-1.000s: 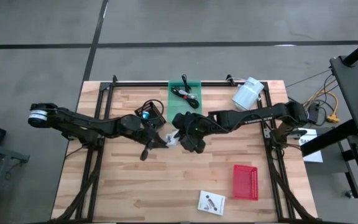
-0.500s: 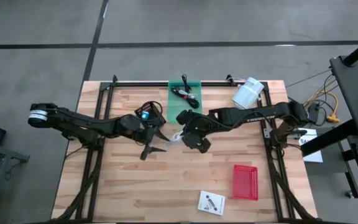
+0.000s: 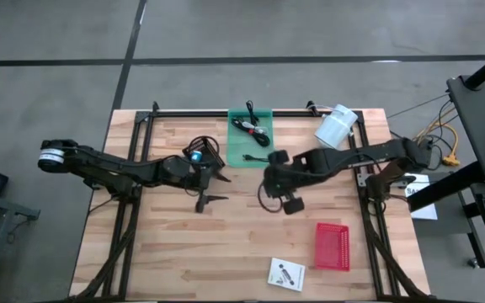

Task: Pick and place items into bin
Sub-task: Put the top white card reader box into the red bin

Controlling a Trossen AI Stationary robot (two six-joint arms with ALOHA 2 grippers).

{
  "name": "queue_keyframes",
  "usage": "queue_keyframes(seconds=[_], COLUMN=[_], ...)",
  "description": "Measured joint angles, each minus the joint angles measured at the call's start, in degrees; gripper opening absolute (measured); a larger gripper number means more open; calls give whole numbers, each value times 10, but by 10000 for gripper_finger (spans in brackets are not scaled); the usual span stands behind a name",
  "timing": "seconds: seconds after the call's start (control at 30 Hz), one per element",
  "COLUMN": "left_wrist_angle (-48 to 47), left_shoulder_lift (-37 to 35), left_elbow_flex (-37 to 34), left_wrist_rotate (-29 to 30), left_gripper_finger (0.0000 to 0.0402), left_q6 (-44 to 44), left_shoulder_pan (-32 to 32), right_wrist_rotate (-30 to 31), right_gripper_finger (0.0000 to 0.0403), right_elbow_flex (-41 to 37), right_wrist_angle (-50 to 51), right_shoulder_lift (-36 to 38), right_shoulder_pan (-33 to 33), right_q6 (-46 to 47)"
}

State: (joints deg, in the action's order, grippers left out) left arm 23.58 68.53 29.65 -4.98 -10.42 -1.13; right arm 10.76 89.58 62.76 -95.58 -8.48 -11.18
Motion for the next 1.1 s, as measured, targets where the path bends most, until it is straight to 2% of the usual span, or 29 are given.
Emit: queue_keyframes(seconds=[0.17,0.43,0.73,1.0,1.1], left_wrist_angle=[24,33,64,94,98], left_shoulder_lift=[0,0,8,20,23], left_elbow_flex=[-5,-12,-12,-12,-12], left_wrist_rotate=[9,11,11,11,11], left_gripper_finger=[246,246,246,246,246], left_q6=[1,0,-23,-32,-39], left_shoulder_pan=[0,0,0,0,0], right_wrist_rotate=[5,73,88,56,39], right_gripper_finger=[24,24,24,24,24], right_elbow_flex=[-1,-1,-1,-1,0], right_wrist_angle=[49,110,130,214,220], right_shoulder_lift=[21,49,47,47,47], right_shoulder_pan=[-53,-179,-296,-360,-376], right_q6=[124,339,549,716,751])
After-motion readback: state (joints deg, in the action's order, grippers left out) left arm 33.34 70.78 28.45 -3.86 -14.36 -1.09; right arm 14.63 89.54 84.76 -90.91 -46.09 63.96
